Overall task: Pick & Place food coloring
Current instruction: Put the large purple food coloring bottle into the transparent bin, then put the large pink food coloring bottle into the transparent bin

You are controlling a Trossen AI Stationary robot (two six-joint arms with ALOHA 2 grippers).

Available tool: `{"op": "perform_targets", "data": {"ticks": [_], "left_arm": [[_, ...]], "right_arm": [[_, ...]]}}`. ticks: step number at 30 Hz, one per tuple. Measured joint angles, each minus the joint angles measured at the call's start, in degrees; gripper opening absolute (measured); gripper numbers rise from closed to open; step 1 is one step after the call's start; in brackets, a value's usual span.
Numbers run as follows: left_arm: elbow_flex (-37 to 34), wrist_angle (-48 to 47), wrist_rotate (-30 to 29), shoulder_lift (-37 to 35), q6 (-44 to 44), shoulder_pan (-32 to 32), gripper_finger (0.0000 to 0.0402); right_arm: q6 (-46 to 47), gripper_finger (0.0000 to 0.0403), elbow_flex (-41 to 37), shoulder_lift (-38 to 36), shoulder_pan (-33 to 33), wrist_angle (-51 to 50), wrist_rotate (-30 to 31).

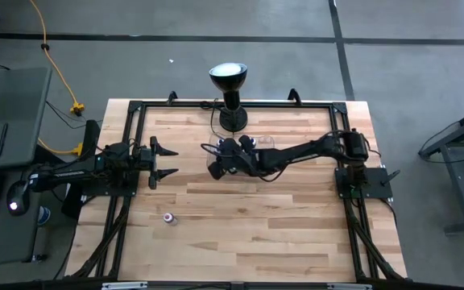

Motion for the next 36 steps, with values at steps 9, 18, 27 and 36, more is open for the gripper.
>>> {"op": "perform_targets", "data": {"ticks": [9,18,27,36], "left_arm": [[0.0,0.0,0.0,0.0,0.0,0.0,0.0278],[0.0,0.0,0.0,0.0,0.0,0.0,0.0278],[0.0,0.0,0.0,0.0,0.0,0.0,0.0278],[0.0,0.0,0.0,0.0,0.0,0.0,0.0278]], "right_arm": [[1.1,0.0115,0.0,3.0,-1.2,2.1,-2.3],[3.7,0.0116,-2.7,3.1,-1.6,3.2,-3.2],[2.9,0.0147,-2.9,3.1,-1.6,4.1,-3.7],[-2.0,0.0174,-2.7,2.0,-1.4,3.8,-2.6]]}}
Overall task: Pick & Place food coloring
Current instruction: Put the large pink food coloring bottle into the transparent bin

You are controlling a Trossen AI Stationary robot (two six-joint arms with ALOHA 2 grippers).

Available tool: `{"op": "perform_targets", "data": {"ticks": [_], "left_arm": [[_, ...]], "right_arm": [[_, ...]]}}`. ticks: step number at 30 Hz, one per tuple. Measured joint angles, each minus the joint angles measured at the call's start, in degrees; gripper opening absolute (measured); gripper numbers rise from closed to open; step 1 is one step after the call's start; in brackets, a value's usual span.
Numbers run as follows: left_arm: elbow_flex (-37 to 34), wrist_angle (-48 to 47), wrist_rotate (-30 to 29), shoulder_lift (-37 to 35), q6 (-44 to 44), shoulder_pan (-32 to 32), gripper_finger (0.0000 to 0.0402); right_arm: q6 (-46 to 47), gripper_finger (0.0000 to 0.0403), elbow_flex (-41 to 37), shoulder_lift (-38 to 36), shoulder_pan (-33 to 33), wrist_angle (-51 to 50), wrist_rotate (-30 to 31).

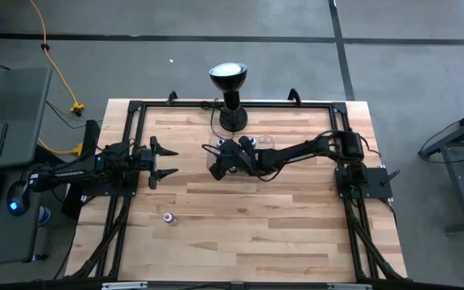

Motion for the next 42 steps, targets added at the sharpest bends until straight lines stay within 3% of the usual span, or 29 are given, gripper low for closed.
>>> {"op": "perform_targets", "data": {"ticks": [11,19,27,33,37,42], "left_arm": [[0.0,0.0,0.0,0.0,0.0,0.0,0.0278],[0.0,0.0,0.0,0.0,0.0,0.0,0.0278],[0.0,0.0,0.0,0.0,0.0,0.0,0.0278],[0.0,0.0,0.0,0.0,0.0,0.0,0.0278],[0.0,0.0,0.0,0.0,0.0,0.0,0.0278],[0.0,0.0,0.0,0.0,0.0,0.0,0.0278]], "right_arm": [[-5.2,0.0225,0.0,-7.0,0.3,-4.8,1.2],[-7.9,0.0228,0.1,-14.2,3.6,-6.8,-1.2],[-10.7,0.0227,0.2,-18.4,8.5,-8.1,-8.3],[-15.6,0.0227,0.2,-18.4,11.9,-8.5,-18.2],[-17.7,0.0225,3.5,-18.1,12.5,-14.1,-20.0],[-18.8,0.0225,12.3,-15.7,12.6,-23.4,-17.9]]}}
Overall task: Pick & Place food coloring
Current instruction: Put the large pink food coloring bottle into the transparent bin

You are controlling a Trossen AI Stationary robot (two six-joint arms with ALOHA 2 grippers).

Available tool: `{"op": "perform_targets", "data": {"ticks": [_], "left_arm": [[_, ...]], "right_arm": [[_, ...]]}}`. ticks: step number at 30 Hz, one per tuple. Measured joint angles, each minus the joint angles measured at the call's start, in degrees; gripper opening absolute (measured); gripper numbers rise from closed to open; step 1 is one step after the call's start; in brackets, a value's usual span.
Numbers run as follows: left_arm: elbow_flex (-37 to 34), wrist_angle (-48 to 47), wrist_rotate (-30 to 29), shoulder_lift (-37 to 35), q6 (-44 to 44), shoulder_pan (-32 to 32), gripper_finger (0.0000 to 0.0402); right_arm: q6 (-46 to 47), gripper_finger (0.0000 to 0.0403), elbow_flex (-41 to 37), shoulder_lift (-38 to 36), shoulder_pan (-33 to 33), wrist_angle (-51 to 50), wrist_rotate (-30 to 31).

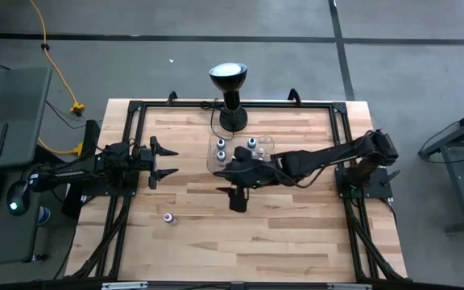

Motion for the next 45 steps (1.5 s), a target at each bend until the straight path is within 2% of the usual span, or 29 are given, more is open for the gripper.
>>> {"op": "perform_targets", "data": {"ticks": [11,16,22,32,36,41,43,45], "left_arm": [[0.0,0.0,0.0,0.0,0.0,0.0,0.0278],[0.0,0.0,0.0,0.0,0.0,0.0,0.0278],[0.0,0.0,0.0,0.0,0.0,0.0,0.0278],[0.0,0.0,0.0,0.0,0.0,0.0,0.0278],[0.0,0.0,0.0,0.0,0.0,0.0,0.0278],[0.0,0.0,0.0,0.0,0.0,0.0,0.0278],[0.0,0.0,0.0,0.0,0.0,0.0,0.0278],[0.0,0.0,0.0,0.0,0.0,0.0,0.0278]], "right_arm": [[-8.1,0.0224,23.0,14.9,1.3,-2.3,0.0],[-8.2,0.0224,30.3,22.2,1.4,3.3,-0.4],[-8.5,0.0225,32.7,28.7,1.7,16.8,-2.5],[-10.6,0.0225,32.7,34.1,2.2,29.5,-1.6],[-10.7,0.0223,36.4,37.2,2.4,28.7,-1.9],[-10.7,0.0222,46.8,43.4,2.3,26.5,-3.6],[-10.7,0.0222,45.0,43.4,2.3,29.4,-3.5],[-9.5,0.0222,44.5,43.6,2.3,27.9,-2.7]]}}
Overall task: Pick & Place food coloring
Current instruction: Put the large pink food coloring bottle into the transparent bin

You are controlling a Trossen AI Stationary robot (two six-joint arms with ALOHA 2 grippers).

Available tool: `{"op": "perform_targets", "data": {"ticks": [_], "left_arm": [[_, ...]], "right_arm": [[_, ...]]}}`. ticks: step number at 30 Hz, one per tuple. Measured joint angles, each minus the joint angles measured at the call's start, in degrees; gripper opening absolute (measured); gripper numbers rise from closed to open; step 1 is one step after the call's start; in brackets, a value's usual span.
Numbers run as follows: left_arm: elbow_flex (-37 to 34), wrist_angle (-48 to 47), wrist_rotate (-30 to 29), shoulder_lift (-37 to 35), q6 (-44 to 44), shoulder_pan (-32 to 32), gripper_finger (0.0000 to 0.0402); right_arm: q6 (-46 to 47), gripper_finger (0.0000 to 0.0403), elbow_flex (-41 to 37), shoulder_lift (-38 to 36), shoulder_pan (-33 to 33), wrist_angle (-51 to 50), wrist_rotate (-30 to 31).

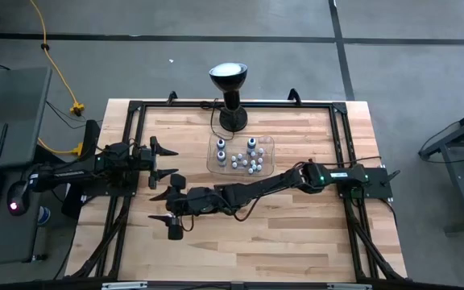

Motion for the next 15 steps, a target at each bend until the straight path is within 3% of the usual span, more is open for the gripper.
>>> {"op": "perform_targets", "data": {"ticks": [6,15], "left_arm": [[0.0,-0.2,0.0,0.0,0.0,0.0,0.0278],[0.0,-0.1,0.0,0.0,0.0,0.0,0.0278]], "right_arm": [[0.5,0.0222,1.3,0.4,0.0,-1.5,0.2],[-1.4,0.0222,-3.0,0.5,0.1,-1.6,-1.2]]}}
